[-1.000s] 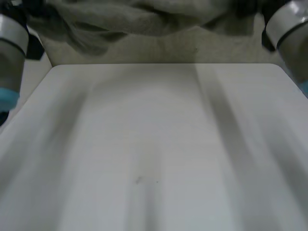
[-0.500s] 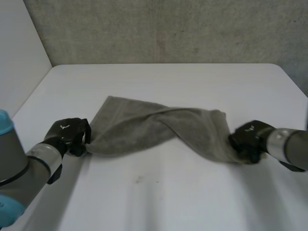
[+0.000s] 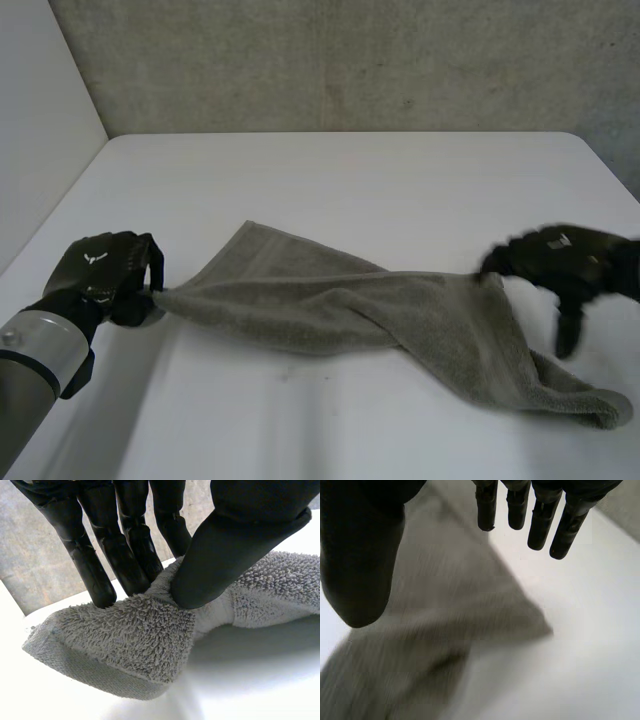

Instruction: Fold the towel.

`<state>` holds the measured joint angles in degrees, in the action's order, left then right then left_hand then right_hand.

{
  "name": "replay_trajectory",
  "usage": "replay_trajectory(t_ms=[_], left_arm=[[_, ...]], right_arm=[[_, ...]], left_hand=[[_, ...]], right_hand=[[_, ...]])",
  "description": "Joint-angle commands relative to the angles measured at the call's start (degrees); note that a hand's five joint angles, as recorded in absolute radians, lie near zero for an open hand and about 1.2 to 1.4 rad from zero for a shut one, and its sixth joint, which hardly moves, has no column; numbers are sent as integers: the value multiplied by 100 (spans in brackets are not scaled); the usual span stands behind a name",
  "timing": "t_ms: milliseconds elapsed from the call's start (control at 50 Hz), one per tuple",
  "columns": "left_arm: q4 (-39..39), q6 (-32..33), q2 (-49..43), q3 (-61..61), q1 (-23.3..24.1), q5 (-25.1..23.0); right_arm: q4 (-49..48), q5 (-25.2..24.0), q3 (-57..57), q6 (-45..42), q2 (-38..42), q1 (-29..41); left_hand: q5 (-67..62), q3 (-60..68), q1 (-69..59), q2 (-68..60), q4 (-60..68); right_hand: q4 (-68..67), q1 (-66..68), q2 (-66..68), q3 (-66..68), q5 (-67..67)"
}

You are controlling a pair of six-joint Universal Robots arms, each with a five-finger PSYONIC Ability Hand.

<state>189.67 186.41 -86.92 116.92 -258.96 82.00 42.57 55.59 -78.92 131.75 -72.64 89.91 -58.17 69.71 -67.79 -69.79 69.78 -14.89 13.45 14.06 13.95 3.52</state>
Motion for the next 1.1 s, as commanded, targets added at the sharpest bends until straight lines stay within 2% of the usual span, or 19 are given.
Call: replay_trajectory(t_ms=[20,60,180,220,240,280,380,520,560,860,900,980,1040,1060,1080,1100], left_arm=[[-1,0,-9,-169,12,9],[-1,0,9,-222,21,9],[-36,0,53,-293,21,9],[-27,0,123,-301,29,1],[-27,0,123,-301,29,1],[-9,-9,211,-310,29,1],[8,-17,386,-328,21,9],[8,-26,518,-415,21,1],[8,-26,527,-460,21,9],[17,-52,448,-942,3,9],[17,-53,448,-1004,-6,18],[17,-70,440,-1153,-32,18],[17,-70,431,-1233,-32,27],[17,-70,431,-1233,-32,27],[17,-79,422,-1268,-32,27],[17,-79,422,-1268,-32,27]], right_arm=[[-416,295,1739,2214,1200,1125],[-530,592,2360,2731,1750,1440],[-601,1139,3383,2997,2650,1977],[-601,1506,4039,3058,3236,2205],[-601,1508,4042,3058,3239,2206],[-601,1770,4550,3119,3746,2320],[-575,1877,4920,3120,4248,2460],[-557,1868,4877,3111,4390,2601],[-548,1859,4755,3076,4329,2654],[-504,1763,4227,2962,4056,2663],[-504,1754,4078,2918,3995,2663],[-513,1745,3928,2882,3959,2663],[-504,1754,3805,2874,3915,2663],[-513,1754,3761,2874,3863,2663],[-513,1754,3761,2874,3863,2663],[-513,1754,3726,2874,3819,2663]], left_hand=[[-1183,1029,-1221,-1021,1022],[-1183,1029,-1221,-1021,1022],[-1183,1029,-1221,-1021,1022],[-1183,1029,-1221,-1021,1022],[-1183,1029,-1221,-1021,1022],[-1183,1029,-1221,-1021,1022],[-1183,1029,-1221,-1021,1022],[-1183,1029,-1221,-1021,1022],[-1183,1029,-1221,-1021,1022],[-1183,1029,-1221,-1021,1022],[-1183,1029,-1221,-1021,1022],[-1183,1029,-1221,-1021,1022],[-1183,1029,-1221,-1021,1022],[-1183,1029,-1221,-1021,1022],[-1183,1029,-1221,-1021,1022],[-1183,1029,-1221,-1021,1022]], right_hand=[[489,-345,-406,-395,-352],[489,-345,-406,-395,-352],[414,-270,-330,-320,-276],[95,48,-12,-1,42],[94,50,-11,0,43],[-173,317,256,267,310],[-1315,1459,1398,1409,1452],[-2312,2455,2395,2405,2449],[-3131,3275,3215,3225,3268],[-2799,2943,2883,2893,2936],[-2265,2409,2348,2359,2402],[-2446,2590,2529,2540,2583],[-3186,3330,3270,3280,3323],[-4052,4196,4136,4146,4189],[-4061,4205,4144,4155,4198],[-5643,5787,5726,5737,5780]])
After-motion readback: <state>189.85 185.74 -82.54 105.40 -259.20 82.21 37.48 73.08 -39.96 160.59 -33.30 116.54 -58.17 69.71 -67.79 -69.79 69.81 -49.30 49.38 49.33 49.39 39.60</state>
